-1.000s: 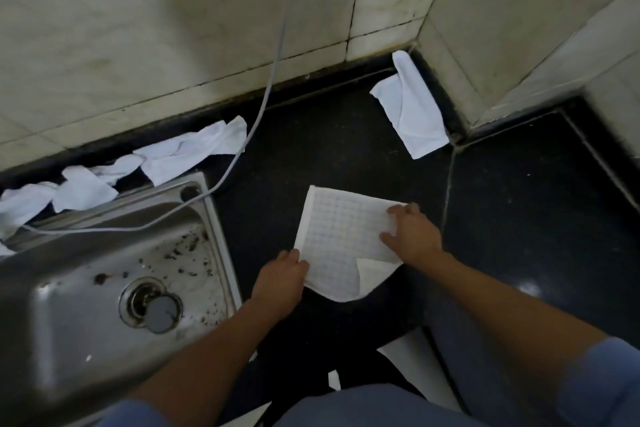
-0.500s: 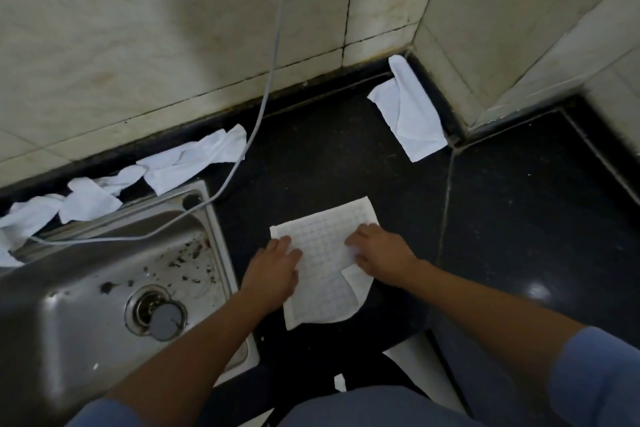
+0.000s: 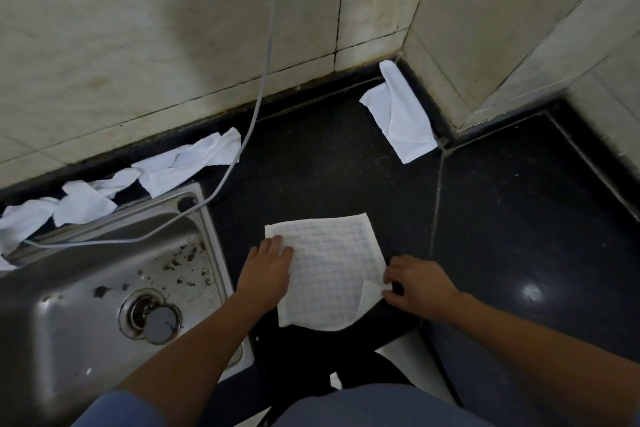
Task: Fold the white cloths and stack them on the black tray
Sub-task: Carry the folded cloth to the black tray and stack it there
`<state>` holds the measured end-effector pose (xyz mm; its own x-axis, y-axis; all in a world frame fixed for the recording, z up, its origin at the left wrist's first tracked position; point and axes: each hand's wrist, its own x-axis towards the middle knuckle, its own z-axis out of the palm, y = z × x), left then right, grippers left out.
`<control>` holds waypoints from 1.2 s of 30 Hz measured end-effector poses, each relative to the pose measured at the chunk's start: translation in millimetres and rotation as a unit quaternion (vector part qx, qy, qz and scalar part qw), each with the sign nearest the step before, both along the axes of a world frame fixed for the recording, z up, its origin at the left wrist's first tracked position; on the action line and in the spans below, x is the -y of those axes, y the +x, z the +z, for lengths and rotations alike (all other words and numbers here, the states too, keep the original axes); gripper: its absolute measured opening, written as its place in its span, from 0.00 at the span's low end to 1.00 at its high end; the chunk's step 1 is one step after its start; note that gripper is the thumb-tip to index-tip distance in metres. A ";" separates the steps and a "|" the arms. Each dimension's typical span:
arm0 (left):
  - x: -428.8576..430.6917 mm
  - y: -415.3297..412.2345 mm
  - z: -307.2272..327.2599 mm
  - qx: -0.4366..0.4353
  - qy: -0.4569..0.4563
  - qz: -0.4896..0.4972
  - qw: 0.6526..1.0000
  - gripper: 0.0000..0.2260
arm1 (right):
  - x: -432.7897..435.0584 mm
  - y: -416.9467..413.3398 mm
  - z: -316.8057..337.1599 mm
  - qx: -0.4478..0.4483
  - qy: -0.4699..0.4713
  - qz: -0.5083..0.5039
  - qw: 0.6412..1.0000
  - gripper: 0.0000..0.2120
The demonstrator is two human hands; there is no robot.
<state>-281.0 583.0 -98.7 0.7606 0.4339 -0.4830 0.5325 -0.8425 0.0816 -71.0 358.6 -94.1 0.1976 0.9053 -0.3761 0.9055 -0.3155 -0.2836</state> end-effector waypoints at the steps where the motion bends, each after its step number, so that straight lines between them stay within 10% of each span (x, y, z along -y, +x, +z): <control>1: 5.4 -1.9 0.4 0.035 0.000 -0.020 0.999 0.16 | -2.3 -8.0 -0.4 -0.013 0.013 0.014 1.000 0.17; 6: 56.4 -14.0 0.1 0.093 -0.101 -0.097 0.986 0.11 | -19.9 -38.0 -5.5 -0.046 -0.101 0.010 0.994 0.24; 13: 83.5 -16.3 -11.4 0.034 -0.083 -0.075 0.993 0.15 | 2.7 -33.7 7.5 -0.163 0.084 -0.104 0.978 0.09; 21: 59.0 -48.6 -8.9 0.045 -0.094 -0.126 0.987 0.12 | 41.1 -34.3 -8.8 -0.082 0.038 -0.005 0.996 0.05; 28: 29.6 -59.9 4.3 0.054 -0.222 0.045 0.973 0.08 | 15.3 -18.5 6.9 -0.130 -0.037 -0.085 0.987 0.09; 36: -32.2 3.4 2.5 0.089 -0.149 0.177 0.969 0.06 | -67.5 17.2 9.3 -0.088 0.008 -0.236 0.968 0.08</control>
<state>-277.6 615.2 -96.3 0.6725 0.5440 -0.5018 0.7388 -0.5342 0.4108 -53.9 426.1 -84.8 0.5245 0.7359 -0.4282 0.5985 -0.6764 -0.4293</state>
